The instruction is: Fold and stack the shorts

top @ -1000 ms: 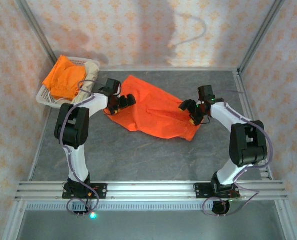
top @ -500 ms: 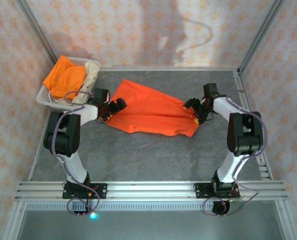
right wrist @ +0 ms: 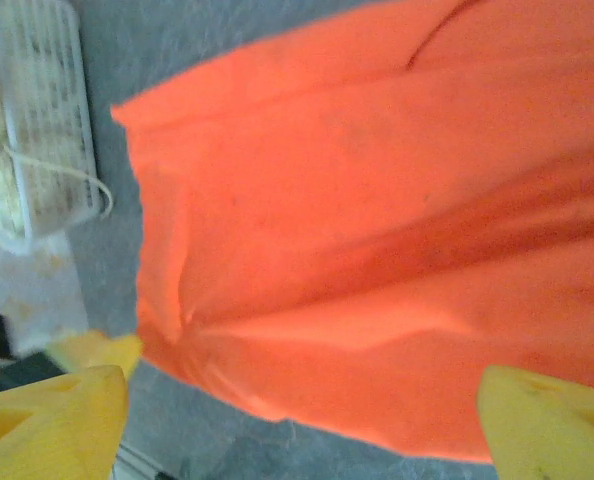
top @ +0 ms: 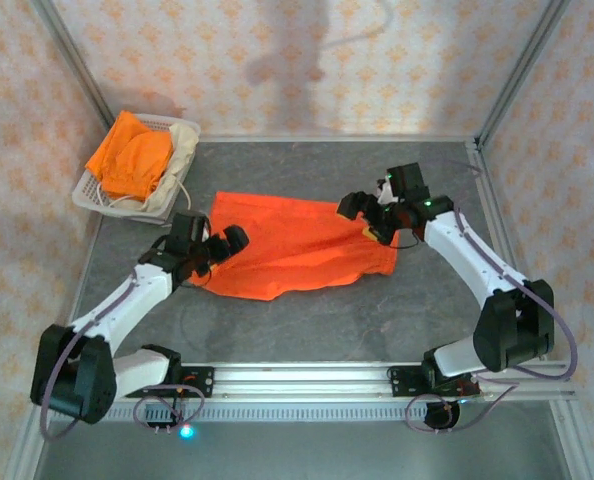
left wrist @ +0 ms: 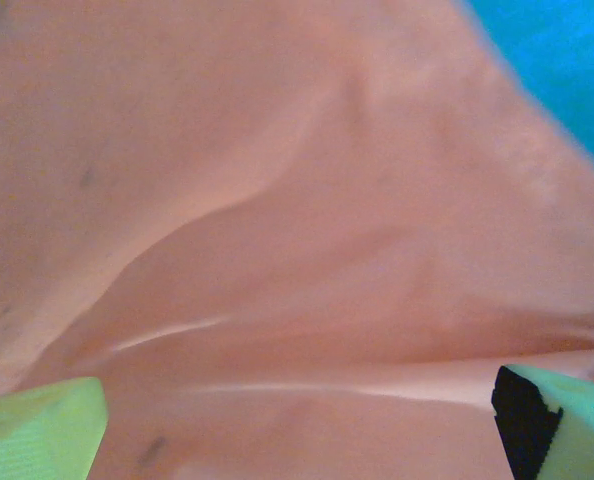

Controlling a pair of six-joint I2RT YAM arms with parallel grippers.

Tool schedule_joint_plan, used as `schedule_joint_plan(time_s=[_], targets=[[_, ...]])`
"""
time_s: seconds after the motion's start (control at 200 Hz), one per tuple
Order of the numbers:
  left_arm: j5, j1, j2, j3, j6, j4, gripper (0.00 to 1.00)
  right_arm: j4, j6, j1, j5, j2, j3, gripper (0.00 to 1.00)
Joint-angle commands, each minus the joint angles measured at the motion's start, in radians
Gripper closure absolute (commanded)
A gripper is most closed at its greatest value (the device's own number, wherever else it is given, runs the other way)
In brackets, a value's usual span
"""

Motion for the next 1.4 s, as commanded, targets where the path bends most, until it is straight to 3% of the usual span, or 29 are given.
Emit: schedule_joint_plan(time_s=[0.0, 0.26, 0.465, 0.631, 0.801, 1.131, 1.391], targets=[[0.02, 0.003, 0.023, 0.172, 0.003, -0.051, 0.0, 0.002, 0.035, 0.042, 0.034, 0.035, -0.057, 0.1], [0.085, -0.029, 0.351, 0.433, -0.008, 0.048, 0.0, 0.11, 0.108, 0.102, 0.037, 0.139, -0.158, 0.11], [0.074, -0.032, 0.622, 0.572, 0.007, 0.117, 0.0, 0.116, 0.1, 0.106, 0.081, 0.146, -0.235, 0.11], [0.054, -0.031, 0.829, 0.73, 0.048, 0.085, 0.0, 0.105, 0.082, 0.106, 0.084, 0.143, -0.26, 0.11], [0.003, -0.024, 0.949, 0.828, 0.102, 0.023, 0.0, 0.085, 0.065, 0.106, 0.086, 0.13, -0.285, 0.11], [-0.005, 0.026, 1.024, 0.905, 0.115, -0.024, 0.0, 0.062, 0.054, 0.106, 0.069, 0.073, -0.341, 0.11], [0.028, 0.004, 0.723, 0.72, 0.144, 0.024, 0.0, -0.022, 0.021, 0.084, 0.016, -0.034, -0.133, 0.09]])
